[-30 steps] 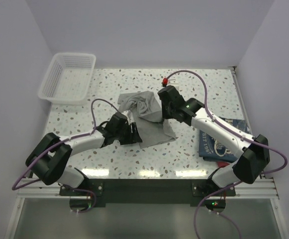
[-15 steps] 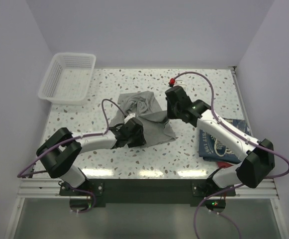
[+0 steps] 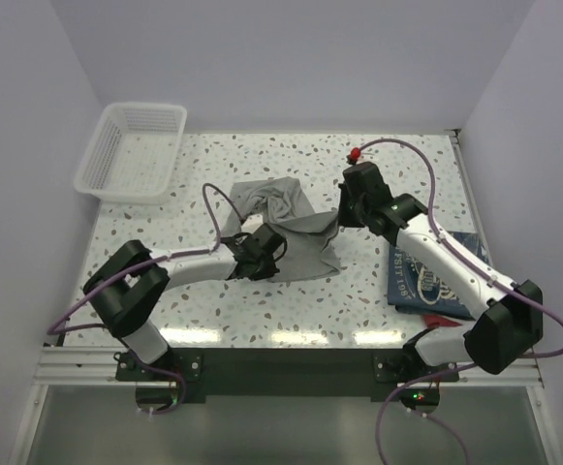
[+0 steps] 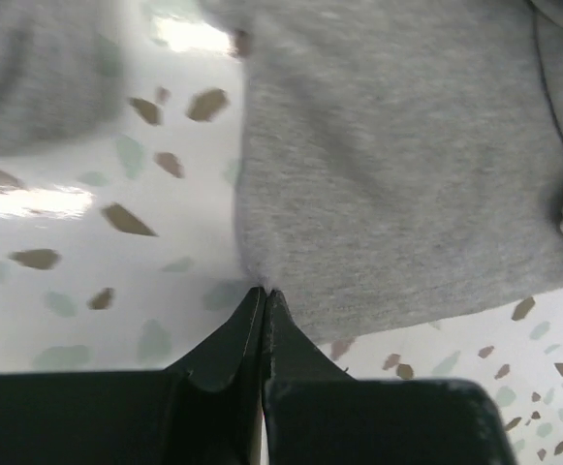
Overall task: Fold and stack the tank tops
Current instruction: Flatten the tank top out
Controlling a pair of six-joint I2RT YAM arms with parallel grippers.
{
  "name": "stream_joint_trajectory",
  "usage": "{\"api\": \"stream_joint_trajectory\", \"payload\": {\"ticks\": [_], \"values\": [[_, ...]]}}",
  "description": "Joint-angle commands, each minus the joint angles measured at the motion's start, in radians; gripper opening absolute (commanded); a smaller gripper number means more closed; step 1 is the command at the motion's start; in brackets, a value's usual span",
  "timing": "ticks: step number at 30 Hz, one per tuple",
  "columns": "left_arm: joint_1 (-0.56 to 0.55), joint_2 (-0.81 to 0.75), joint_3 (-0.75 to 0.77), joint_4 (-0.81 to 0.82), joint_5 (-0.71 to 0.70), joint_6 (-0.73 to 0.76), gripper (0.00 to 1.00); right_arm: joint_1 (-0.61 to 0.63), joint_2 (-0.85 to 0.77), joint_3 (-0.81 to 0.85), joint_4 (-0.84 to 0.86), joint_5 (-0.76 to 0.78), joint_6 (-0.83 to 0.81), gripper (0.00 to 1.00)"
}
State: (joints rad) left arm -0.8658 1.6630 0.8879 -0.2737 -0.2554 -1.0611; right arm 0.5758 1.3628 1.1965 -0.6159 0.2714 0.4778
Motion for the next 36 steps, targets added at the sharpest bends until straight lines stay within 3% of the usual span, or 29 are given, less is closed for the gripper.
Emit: {"api": "stream_joint_trajectory", "payload": {"ticks": [1, 3, 8, 15, 21, 25, 30, 36], "values": [[0.092, -0.104, 0.037, -0.104, -0.053, 0.094, 0.0, -0.056, -0.024, 0.058, 0.024, -0.081, -0.005, 0.0], [0.123, -0.218, 0.083, -0.146, -0.086, 0.148, 0.0, -0.106, -0.034, 0.1, 0.028, -0.141, 0.018, 0.0], [0.163, -0.438, 0.369, -0.309, -0.227, 0.262, 0.0, -0.211, -0.093, 0.23, 0.03, -0.23, 0.091, 0.0], [0.168, -0.534, 0.84, -0.319, -0.32, 0.383, 0.0, -0.303, -0.206, 0.474, 0.048, -0.23, 0.206, 0.0], [0.168, -0.542, 1.061, -0.234, -0.338, 0.48, 0.0, -0.303, -0.295, 0.65, 0.09, -0.173, 0.252, 0.0], [0.166, -0.523, 1.169, -0.211, -0.341, 0.521, 0.0, -0.304, -0.3, 0.745, 0.093, -0.173, 0.24, 0.0], [0.168, -0.522, 1.194, -0.168, -0.366, 0.555, 0.0, -0.304, -0.268, 0.807, 0.091, -0.161, 0.214, 0.0], [0.166, -0.456, 1.178, -0.089, -0.398, 0.608, 0.0, -0.304, -0.197, 0.764, 0.143, -0.129, 0.186, 0.0]]}}
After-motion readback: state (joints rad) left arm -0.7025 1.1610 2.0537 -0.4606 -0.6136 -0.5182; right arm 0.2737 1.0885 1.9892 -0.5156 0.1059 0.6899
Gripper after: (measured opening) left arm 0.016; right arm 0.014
